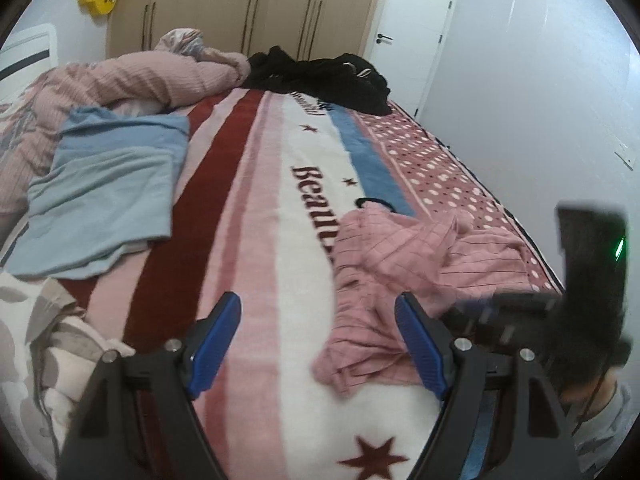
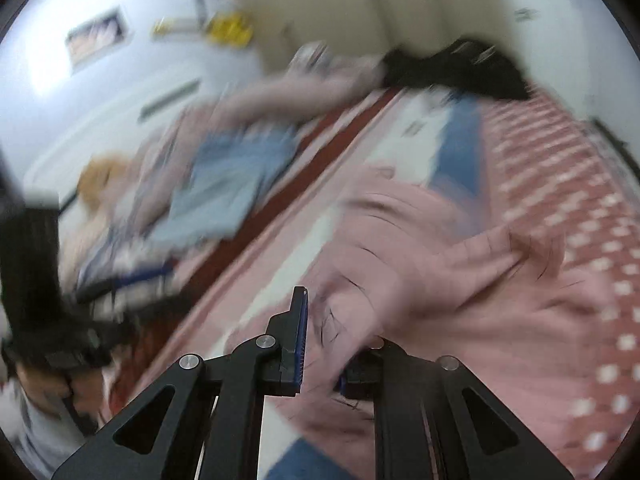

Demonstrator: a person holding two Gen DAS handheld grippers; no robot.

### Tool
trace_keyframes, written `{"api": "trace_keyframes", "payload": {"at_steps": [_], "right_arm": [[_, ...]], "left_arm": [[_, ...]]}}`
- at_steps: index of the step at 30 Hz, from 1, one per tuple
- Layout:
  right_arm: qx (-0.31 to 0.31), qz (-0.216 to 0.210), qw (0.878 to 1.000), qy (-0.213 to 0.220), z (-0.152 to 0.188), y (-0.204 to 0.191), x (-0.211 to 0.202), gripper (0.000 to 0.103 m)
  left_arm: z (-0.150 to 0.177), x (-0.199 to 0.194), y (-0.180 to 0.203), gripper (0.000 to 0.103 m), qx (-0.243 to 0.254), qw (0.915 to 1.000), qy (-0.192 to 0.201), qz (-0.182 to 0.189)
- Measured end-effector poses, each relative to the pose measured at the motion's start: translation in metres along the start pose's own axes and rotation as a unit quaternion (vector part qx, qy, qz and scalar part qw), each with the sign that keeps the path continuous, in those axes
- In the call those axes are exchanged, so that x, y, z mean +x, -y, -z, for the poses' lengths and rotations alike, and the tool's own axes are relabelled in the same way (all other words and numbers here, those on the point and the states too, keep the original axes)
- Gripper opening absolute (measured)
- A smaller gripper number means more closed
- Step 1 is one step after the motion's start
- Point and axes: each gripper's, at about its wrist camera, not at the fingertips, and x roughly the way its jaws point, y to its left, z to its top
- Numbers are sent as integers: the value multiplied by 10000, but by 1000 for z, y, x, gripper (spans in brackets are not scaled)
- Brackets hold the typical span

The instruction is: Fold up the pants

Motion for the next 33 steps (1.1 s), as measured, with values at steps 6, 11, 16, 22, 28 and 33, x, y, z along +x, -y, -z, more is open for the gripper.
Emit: {"api": "trace_keyframes", "payload": {"at_steps": [6,11,16,22,28,33], "right_arm": [[-54,-52,9995,-312,16,2,13,25],[19,101,9996,267,19,14,-53,46],[225,849,9948,511,42,46,-105,52],[568,874,9938,390,75,80,-114,53],[580,776,9944,413,81,88,-107,54],[694,672,9941,496,82,97,-105,54]], "left_arm": [[2,11,-9,77,-136,9998,-119,22],[-6,23,12,78,23,9997,-195,133],[-25,51,54,78,494,9985,-189,142],[-58,93,77,64,741,9965,-243,311],[-47,111,91,36,1384,9862,-784,458],[-31,110,91,36,1674,9813,-915,258]]}}
